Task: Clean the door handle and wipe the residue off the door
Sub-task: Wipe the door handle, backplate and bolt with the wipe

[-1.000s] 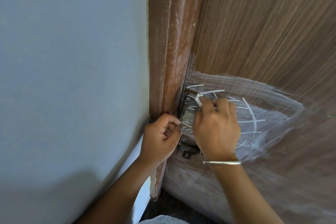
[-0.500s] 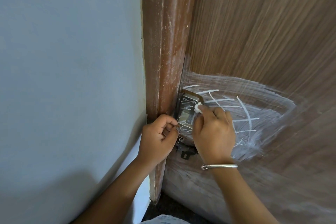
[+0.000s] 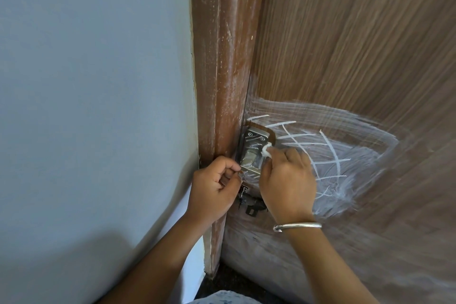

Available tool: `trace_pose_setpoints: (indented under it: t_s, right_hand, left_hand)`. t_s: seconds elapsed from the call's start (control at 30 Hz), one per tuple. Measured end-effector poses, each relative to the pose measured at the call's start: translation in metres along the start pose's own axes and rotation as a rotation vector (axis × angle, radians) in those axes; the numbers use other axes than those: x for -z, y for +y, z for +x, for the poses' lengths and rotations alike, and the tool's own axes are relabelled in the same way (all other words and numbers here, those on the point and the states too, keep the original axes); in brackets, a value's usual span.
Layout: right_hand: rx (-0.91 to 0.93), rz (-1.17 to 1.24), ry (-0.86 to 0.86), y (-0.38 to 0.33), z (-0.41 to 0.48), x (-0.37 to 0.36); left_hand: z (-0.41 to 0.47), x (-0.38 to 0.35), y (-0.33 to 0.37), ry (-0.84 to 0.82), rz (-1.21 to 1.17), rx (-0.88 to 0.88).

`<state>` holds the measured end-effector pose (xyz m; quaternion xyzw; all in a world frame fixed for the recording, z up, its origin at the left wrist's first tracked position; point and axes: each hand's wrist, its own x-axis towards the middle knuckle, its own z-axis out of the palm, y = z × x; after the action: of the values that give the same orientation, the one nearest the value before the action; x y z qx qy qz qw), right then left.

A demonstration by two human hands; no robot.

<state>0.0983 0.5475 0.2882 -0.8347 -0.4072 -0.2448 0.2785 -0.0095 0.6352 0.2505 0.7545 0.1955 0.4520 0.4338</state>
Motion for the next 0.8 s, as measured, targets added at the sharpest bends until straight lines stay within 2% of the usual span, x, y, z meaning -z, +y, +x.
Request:
trace_pose_setpoints:
  t_s: [0.07, 0.27, 0.47, 0.57, 0.7, 0.8]
  right_hand:
    - [0.008, 0.007, -0.018, 0.001, 0.000, 0.001]
    - [0.021, 0.084, 0.119, -0.001, 0.010, 0.010]
    - [0.002, -0.045, -0.017, -0.003, 0.006, 0.008]
    - [0.008, -0.035, -0.001, -0.003, 0.007, 0.013]
    - [0.104, 0.056, 0.128, -0.013, 0.015, 0.022]
    - [0.166, 0.062, 0.064, -0.024, 0.022, 0.021]
  left_hand:
    - [0.000, 0.000, 0.000, 0.003, 0.000, -0.006]
    - [-0.001, -0.001, 0.000, 0.022, -0.030, 0.021]
    - [-0.001, -0.002, -0.002, 0.024, -0.024, 0.019]
    - [-0.001, -0.002, -0.001, 0.022, -0.025, 0.008]
    - [-0.002, -0.003, 0.001, 0.028, -0.043, -0.006]
    - [-0.002, -0.003, 0.002, 0.035, -0.058, 0.007]
